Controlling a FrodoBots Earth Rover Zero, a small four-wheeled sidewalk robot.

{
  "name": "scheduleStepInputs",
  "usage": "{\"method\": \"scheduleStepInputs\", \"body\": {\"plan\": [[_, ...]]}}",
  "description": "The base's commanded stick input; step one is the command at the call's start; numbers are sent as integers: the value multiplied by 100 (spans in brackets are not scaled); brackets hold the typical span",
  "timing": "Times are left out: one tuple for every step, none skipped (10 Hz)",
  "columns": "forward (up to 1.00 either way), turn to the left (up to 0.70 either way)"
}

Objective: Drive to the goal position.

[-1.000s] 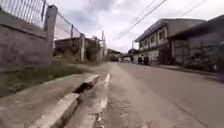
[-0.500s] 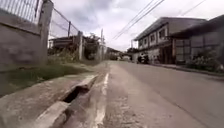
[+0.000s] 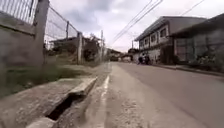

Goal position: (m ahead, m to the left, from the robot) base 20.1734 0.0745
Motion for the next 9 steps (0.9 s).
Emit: {"method": "scheduleStepInputs", "body": {"plan": [[70,0],[70,0],[70,0],[70,0],[70,0],[70,0],[70,0],[70,0],[70,0]]}}
